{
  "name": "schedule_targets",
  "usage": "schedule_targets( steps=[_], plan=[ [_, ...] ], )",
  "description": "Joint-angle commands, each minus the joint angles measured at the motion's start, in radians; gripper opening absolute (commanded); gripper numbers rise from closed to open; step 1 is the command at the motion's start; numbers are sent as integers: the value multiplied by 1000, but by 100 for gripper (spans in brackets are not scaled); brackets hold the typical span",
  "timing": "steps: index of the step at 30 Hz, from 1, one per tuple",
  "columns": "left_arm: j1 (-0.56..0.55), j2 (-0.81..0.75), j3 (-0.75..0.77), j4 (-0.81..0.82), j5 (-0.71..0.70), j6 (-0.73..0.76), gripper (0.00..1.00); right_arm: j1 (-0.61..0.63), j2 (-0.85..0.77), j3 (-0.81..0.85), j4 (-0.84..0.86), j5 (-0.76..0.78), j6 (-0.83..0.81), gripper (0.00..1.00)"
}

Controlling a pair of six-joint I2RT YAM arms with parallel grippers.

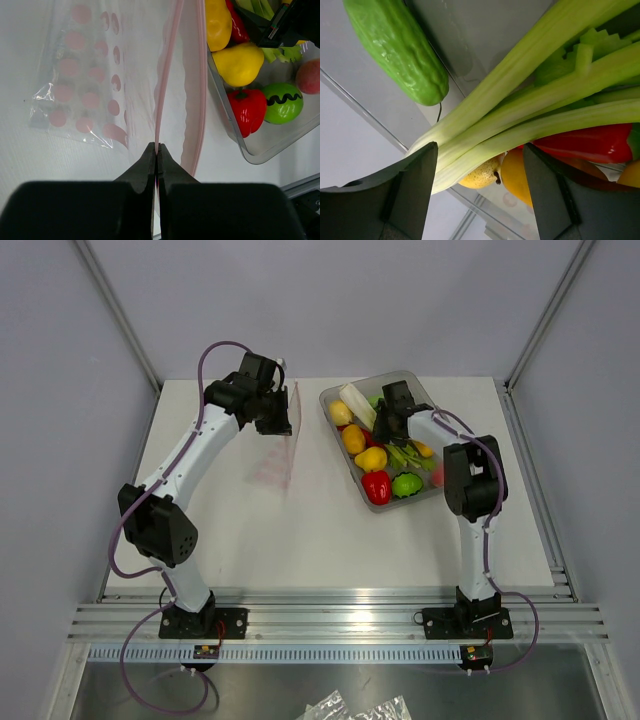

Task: Place the food in the zip-top bag and seal the zipper
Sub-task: Pick up the fake vegetable from the bin.

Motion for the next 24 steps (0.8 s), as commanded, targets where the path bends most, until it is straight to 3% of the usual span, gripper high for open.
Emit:
schedule_targets(
  steps=[1,3,6,10,13,16,17,21,24],
  plan=[
    [5,-15,38,16,-3,13,0,11,27,60,-92,63,16,75],
    [4,-23,34,20,-1,13,0,11,39,69,-94,62,20,69],
    [5,-25,34,20,-3,13,0,9,48,45,-53,47,39,68],
    [5,-35,23,22,0,12,0,9,60,26,-8,10,48,83],
    [7,-40,17,25,2,13,0,11,70,32,-9,22,43,82],
    [5,-46,11,28,2,12,0,11,76,39,-13,43,33,66],
    [5,-49,9,28,2,13,0,11,70,35,-13,51,30,49],
    [5,-48,6,29,8,10,0,14,36,17,20,89,-10,13],
    [5,-52,-4,34,13,6,0,24,-10,20,36,137,-79,0]
  ],
)
